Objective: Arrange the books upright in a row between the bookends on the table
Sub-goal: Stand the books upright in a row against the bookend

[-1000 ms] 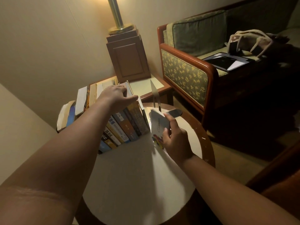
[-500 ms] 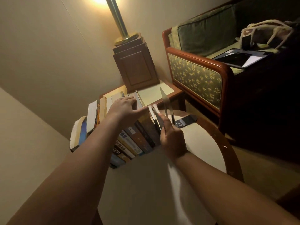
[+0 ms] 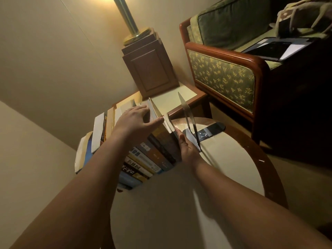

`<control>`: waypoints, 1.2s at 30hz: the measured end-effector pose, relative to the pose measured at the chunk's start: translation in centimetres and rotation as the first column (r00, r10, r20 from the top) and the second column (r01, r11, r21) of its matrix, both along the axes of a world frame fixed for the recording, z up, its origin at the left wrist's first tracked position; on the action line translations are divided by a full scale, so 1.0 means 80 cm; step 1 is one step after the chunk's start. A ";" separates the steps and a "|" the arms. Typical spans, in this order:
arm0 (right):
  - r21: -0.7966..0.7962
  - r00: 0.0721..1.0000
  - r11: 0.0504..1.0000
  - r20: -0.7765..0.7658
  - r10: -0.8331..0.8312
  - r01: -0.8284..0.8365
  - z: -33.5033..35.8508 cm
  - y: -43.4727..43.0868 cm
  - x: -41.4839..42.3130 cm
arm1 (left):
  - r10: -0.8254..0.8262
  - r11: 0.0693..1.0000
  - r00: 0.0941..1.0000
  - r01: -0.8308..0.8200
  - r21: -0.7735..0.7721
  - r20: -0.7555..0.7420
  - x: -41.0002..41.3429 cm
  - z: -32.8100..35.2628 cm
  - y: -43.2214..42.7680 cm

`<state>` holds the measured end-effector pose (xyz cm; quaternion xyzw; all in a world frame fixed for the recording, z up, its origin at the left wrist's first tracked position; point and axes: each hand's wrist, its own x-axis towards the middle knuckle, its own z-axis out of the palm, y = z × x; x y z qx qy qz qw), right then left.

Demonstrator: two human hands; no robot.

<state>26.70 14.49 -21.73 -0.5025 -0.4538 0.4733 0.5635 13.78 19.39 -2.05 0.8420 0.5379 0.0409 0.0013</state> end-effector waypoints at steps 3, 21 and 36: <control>-0.049 0.999 0.998 -0.011 0.040 -0.040 0.000 0.014 0.005 | -0.004 1.000 1.000 0.004 -0.004 0.023 -0.002 -0.001 0.002; -0.022 0.999 1.000 0.039 0.013 -0.012 -0.007 0.030 -0.009 | -0.060 0.998 0.996 0.060 0.011 0.058 0.001 0.001 -0.002; 0.026 0.950 0.999 0.313 0.011 -0.020 -0.005 0.023 0.017 | -0.355 0.774 0.932 0.251 0.581 0.071 -0.031 -0.044 -0.036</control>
